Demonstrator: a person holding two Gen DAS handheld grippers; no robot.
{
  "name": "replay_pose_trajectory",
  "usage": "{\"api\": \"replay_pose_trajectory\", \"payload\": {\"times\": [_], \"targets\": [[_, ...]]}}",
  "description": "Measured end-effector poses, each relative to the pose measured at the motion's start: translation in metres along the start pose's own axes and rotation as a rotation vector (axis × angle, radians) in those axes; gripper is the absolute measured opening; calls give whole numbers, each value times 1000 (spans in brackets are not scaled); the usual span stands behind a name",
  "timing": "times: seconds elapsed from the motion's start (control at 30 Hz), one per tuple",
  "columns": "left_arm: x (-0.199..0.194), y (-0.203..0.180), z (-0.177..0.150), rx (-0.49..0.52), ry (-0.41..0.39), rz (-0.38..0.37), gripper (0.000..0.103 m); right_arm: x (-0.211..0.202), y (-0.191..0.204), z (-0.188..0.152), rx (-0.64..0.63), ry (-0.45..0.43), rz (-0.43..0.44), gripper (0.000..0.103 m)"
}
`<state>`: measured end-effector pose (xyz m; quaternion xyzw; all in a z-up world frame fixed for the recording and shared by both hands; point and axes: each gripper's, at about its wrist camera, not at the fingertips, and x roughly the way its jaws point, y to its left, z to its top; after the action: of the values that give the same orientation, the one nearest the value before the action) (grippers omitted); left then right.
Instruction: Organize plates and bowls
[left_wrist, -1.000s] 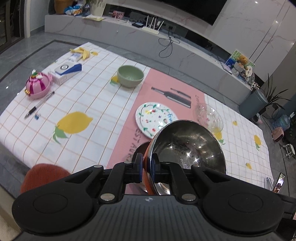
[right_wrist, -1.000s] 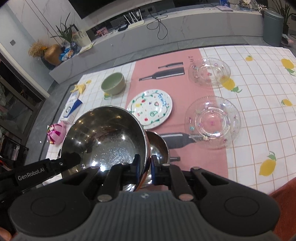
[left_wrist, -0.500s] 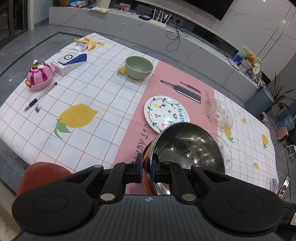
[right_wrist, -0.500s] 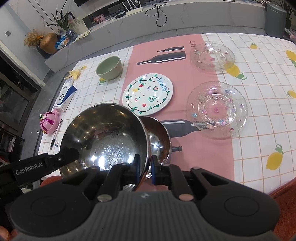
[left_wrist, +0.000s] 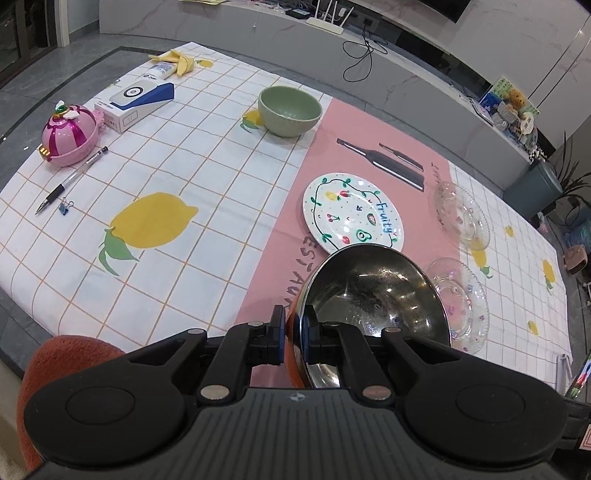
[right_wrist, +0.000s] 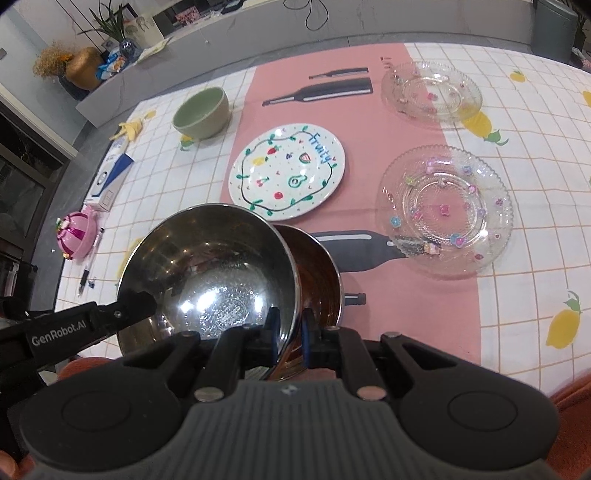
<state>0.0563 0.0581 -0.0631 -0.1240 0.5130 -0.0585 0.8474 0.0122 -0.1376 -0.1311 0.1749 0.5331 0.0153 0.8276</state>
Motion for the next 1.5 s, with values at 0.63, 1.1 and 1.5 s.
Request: {"api": "replay_pose_trajectory", "payload": {"times": [0.63,1.1,1.5], "targets": [[18,-7,2,48,8,23,8,17,-3,8,-6,8,-20,15],[-7,-5,11,56,-81,10,14,-5,-6,8,-29,-61,-8,33],[5,-7,-1,97,-34,3,14,-3,-19,2,30,-36,10,6]]}}
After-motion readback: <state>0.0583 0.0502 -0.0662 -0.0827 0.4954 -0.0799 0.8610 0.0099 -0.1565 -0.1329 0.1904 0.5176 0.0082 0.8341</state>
